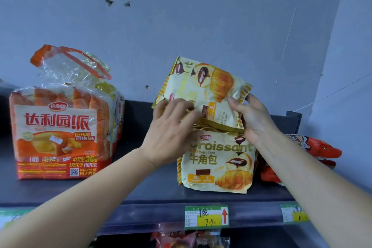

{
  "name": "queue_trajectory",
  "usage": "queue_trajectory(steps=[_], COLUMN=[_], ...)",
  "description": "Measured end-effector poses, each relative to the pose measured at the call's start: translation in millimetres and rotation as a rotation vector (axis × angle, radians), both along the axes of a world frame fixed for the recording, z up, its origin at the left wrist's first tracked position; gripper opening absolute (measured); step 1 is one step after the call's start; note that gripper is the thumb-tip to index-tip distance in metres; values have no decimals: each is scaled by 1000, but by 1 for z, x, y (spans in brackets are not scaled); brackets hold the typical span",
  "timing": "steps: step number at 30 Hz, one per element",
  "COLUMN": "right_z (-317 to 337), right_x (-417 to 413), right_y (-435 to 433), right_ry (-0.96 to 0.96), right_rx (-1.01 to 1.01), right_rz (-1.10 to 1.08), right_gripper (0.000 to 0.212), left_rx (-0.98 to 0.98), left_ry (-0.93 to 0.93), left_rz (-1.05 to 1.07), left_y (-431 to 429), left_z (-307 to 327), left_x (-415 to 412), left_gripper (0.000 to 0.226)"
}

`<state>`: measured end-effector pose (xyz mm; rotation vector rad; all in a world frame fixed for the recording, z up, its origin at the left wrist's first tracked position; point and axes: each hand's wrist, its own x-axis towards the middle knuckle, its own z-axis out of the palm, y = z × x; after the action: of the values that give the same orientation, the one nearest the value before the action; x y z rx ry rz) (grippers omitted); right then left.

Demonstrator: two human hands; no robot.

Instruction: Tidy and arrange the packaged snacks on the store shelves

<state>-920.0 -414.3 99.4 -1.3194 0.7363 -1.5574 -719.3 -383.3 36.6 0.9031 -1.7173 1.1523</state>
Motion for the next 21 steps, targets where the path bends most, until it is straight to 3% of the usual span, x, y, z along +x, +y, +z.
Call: queue_trajectory(steps=[3, 7, 9, 11, 14, 18, 21], right_z=[2, 11, 13, 12, 6, -3, -5], right_x=[-1, -1, -1, -2, -8, -13, -12], right_y=[1, 7, 9, 7, -3, -15, -16], right_ry=[9, 181, 327, 478, 596, 530, 471], right_rx=[-119, -413, -502, -572, -596, -463, -391], right_rz=[-34, -82, -95, -194, -319, -260, -227], right_gripper=[30, 35, 39, 45, 48, 45, 42], left_rx=[237, 816, 1049, 1091, 987, 916, 842], left_ry=[457, 1407, 1685, 1735, 1698, 1623, 1612], left_rz=[-108, -658, -940, -1093, -1220, -1230, -1229], left_y=[10, 13, 13, 11, 10, 10, 12], left_z=[9, 48, 61, 62, 58, 53, 53], left_x=[0, -2, 3, 7, 9, 6, 3], left_gripper=[55, 83, 94, 82, 51, 24, 17])
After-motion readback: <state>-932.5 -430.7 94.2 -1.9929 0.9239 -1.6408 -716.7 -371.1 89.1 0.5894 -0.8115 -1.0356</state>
